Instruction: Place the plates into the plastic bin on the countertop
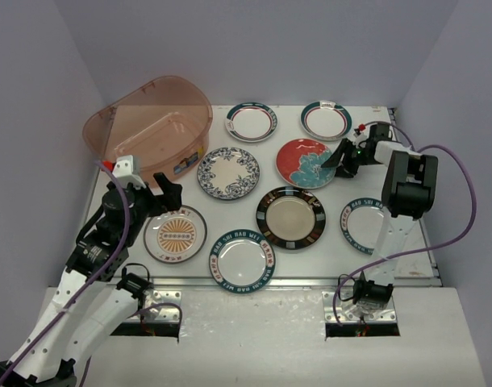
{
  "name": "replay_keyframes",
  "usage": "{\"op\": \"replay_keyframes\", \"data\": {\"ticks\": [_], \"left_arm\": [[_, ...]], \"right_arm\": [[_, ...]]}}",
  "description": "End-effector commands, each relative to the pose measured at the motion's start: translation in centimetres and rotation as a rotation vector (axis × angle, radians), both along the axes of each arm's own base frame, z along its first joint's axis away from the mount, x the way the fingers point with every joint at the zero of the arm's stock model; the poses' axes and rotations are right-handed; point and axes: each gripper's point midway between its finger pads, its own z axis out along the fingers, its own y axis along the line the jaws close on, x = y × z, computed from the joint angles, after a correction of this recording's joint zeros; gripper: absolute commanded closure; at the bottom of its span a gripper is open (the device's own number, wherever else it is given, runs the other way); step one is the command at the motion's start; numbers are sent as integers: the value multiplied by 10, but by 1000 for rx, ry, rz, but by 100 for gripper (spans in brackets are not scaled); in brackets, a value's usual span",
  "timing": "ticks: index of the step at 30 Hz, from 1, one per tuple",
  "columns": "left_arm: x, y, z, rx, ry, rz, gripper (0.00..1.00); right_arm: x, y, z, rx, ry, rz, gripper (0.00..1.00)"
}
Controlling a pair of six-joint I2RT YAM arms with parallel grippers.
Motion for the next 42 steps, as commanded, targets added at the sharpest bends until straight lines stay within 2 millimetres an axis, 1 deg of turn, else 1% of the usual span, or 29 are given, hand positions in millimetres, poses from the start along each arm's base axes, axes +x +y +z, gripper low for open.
{"op": "replay_keyframes", "data": {"ticks": [1, 5, 6, 7, 8, 9, 10, 12, 13, 15, 17, 18, 19, 21, 23, 24, 26, 29, 31, 32, 33, 34, 35, 38, 40, 42], "left_arm": [[2, -4, 17, -16, -68, -21, 0], [1, -4, 19, -17, -74, -19, 0], [1, -3, 20, -18, -75, -17, 0], [1, -3, 20, -19, -77, -14, 0], [1, -3, 21, -20, -78, -15, 0], [1, -3, 22, -21, -77, -19, 0], [1, -4, 22, -22, -77, -23, 0], [1, -6, 24, -28, -76, -32, 0], [1, -8, 25, -43, -74, -36, 0], [0, -21, 26, -81, -62, -87, 0], [0, -35, 27, -129, -55, -146, 0], [0, -41, 27, -149, -54, -173, 0], [2, -47, 28, -170, -54, -191, 0], [2, -61, 29, -207, -48, -253, 0], [2, -72, 33, -242, -51, -298, 0], [4, -77, 36, -268, -60, -318, 0], [10, -93, 41, -334, -68, -367, 0], [21, -112, 38, -399, -48, -422, 0], [28, -125, 46, -446, -63, -466, 0], [36, -134, 47, -469, -62, -492, 0], [45, -142, 40, -479, -32, -507, 0], [52, -149, 37, -486, -12, -526, 0], [59, -157, 40, -496, -8, -551, 0], [76, -174, 35, -511, 32, -606, 1], [87, -184, 28, -513, 65, -629, 6], [95, -186, 20, -509, 89, -616, 12]], "right_arm": [[-3, 2, -17, 116, 27, -57, 60], [-8, 4, -22, 149, 41, -75, 88], [-9, 5, -20, 170, 38, -84, 95], [-8, 5, -16, 197, 25, -100, 100], [-4, 4, -9, 222, 1, -120, 100], [-8, 7, -4, 242, -7, -126, 100], [-1, 8, 16, 289, -67, -130, 100], [1, 13, 31, 350, -122, -127, 100], [-4, 18, 43, 378, -147, -125, 100], [-2, 22, 76, 436, -248, -125, 100], [-6, 25, 103, 473, -327, -127, 100], [-8, 28, 114, 495, -357, -122, 100], [-14, 30, 118, 514, -368, -120, 100], [-16, 32, 138, 544, -425, -114, 100], [-20, 36, 150, 564, -456, -99, 100], [-24, 40, 155, 575, -466, -81, 100], [-38, 50, 167, 597, -494, -39, 100], [-59, 62, 184, 612, -535, 10, 100], [-75, 73, 181, 621, -514, 23, 100], [-87, 82, 187, 622, -522, 51, 100], [-97, 89, 195, 618, -542, 79, 100], [-104, 95, 201, 614, -554, 101, 100], [-111, 102, 205, 611, -554, 121, 100], [-125, 123, 208, 580, -546, 179, 100], [-134, 136, 217, 564, -562, 221, 100], [-138, 144, 217, 550, -546, 241, 100]]}}
